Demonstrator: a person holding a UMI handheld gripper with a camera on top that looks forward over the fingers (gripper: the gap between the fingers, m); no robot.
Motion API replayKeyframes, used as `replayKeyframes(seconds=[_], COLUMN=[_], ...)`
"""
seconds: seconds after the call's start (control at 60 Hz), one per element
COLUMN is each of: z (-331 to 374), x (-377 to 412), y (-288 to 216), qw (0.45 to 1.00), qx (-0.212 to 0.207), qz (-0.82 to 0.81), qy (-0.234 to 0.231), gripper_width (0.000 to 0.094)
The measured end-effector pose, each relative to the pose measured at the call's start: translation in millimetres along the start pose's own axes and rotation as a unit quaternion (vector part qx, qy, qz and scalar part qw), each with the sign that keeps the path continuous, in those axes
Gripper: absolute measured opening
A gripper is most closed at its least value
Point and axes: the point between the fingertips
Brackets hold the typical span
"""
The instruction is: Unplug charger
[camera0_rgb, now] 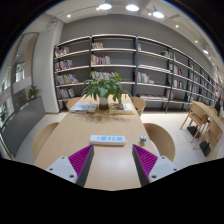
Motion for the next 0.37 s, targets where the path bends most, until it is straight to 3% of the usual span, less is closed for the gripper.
replayKeyframes(seconds=[0.367], z=[46], x=[10], y=[45], qw=[0.999], qx=[0.02], qz=[0.031], qy=[0.003], gripper_width=[0.0758])
Point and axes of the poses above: the point between the fingertips, and its own axes, seen from behind it with the camera up: x to the left, y down, z backward, against the way the camera looks, and after that the axes turned 13 degrees about -z, right-handed
